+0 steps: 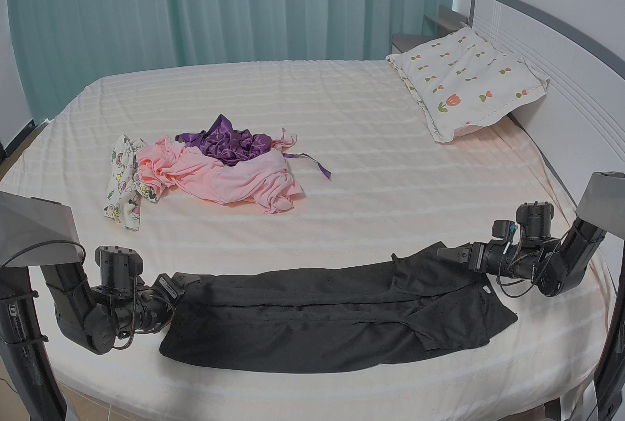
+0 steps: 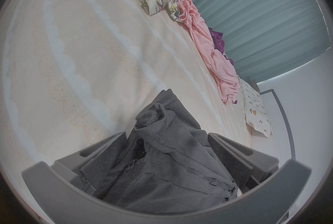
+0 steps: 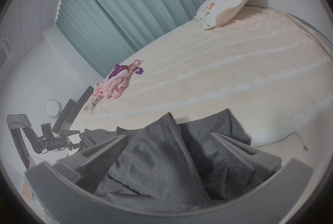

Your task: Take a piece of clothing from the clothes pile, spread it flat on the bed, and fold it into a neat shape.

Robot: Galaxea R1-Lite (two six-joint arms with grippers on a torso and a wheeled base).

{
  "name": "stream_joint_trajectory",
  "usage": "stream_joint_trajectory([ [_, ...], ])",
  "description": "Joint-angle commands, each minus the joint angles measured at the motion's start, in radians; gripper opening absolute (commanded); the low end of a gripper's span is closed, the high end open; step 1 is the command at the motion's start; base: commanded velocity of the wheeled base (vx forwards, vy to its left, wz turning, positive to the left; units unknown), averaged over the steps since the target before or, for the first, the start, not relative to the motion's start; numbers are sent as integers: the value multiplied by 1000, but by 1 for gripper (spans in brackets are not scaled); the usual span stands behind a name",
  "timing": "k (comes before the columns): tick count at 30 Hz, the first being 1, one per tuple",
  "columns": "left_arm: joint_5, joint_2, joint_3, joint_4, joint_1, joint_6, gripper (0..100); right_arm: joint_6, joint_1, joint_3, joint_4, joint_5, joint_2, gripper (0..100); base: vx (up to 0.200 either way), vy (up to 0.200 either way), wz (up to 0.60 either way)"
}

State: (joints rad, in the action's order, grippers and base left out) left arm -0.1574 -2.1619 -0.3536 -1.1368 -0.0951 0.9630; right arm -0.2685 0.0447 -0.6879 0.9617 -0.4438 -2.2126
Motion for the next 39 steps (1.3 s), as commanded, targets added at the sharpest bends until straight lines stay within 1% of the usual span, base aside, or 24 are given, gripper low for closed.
stream_joint_trajectory([
  [1,1,-6,-1,-1,0,0,100,2,-2,-1,2,-3,-27,100,0,0,0],
  [3,1,-6,-1,0,0,0,100,6,-3,-1,2,-3,-32,100,0,0,0],
  [4,1,-6,-1,0,0,0,100,9,-5,1,2,-3,-35,0,0,0,0],
  [9,1,-6,-1,0,0,0,100,17,-35,18,9,-12,-35,0,0,0,0],
  [15,1,-6,-1,0,-2,0,100,15,-78,71,15,-73,1,0,0,0,0],
  [26,1,-6,1,0,-3,2,100,20,-89,162,19,-78,34,0,0,0,0],
  [33,-1,-4,-1,0,-3,5,100,9,-88,182,100,-72,19,0,0,0,0],
  [34,-1,-4,-1,0,-3,5,100,9,-88,183,100,-72,20,100,0,0,0],
  [39,1,4,-1,-1,-3,2,100,2,-91,182,106,-69,36,100,0,0,0],
])
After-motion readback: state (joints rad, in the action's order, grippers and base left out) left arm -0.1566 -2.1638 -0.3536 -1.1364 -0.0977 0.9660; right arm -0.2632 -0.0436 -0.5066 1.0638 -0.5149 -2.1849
